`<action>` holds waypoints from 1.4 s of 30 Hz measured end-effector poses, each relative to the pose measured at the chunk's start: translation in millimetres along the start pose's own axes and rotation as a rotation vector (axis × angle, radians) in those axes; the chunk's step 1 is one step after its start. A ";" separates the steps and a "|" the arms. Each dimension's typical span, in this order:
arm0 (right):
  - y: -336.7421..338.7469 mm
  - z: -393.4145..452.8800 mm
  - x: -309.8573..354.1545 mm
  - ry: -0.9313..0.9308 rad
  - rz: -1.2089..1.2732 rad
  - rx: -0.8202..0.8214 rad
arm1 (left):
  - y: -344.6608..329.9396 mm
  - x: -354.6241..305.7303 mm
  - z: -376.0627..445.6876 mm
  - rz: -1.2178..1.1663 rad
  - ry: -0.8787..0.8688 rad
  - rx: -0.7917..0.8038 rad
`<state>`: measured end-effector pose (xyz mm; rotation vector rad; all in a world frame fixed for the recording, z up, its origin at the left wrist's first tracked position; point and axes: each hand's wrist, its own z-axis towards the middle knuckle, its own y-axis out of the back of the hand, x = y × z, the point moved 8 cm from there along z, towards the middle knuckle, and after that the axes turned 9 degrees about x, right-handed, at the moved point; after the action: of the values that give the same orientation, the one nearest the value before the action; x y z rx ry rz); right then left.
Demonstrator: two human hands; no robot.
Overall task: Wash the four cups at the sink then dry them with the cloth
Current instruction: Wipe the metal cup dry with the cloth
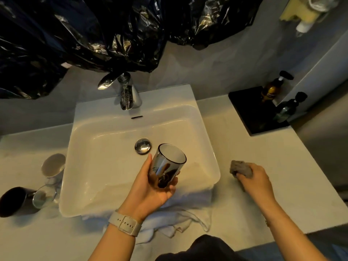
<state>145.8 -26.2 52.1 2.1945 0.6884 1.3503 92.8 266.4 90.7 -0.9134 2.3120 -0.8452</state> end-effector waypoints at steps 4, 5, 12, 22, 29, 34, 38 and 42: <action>-20.6 14.4 -26.4 -0.119 -0.149 0.187 | 3.9 11.1 -1.8 -0.114 -0.008 -0.013; -22.0 15.2 -23.7 -0.113 -0.137 0.203 | 2.9 12.3 -3.7 -0.141 -0.012 0.006; -14.8 -11.9 36.4 0.092 0.181 0.177 | 0.2 -1.2 -27.1 -0.113 -0.134 0.066; -72.3 -119.5 156.6 0.321 0.379 0.160 | 31.4 -78.0 -103.7 0.190 -0.171 0.238; -206.4 -184.7 251.0 0.339 0.315 0.183 | 138.8 -182.5 -192.3 0.681 -0.444 0.158; -289.5 -206.7 306.2 0.366 0.277 0.273 | 218.2 -246.1 -239.0 0.873 -0.612 -0.056; -347.1 -200.1 336.6 0.334 0.241 0.313 | 259.4 -289.5 -261.2 0.946 -0.738 -0.180; -402.4 -174.5 357.5 0.282 0.103 0.350 | 293.1 -327.7 -251.4 1.074 -0.779 -0.312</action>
<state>58.9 529.7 111.4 2.3536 0.9923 1.7240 20.5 766.3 128.8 0.0291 1.8033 0.2978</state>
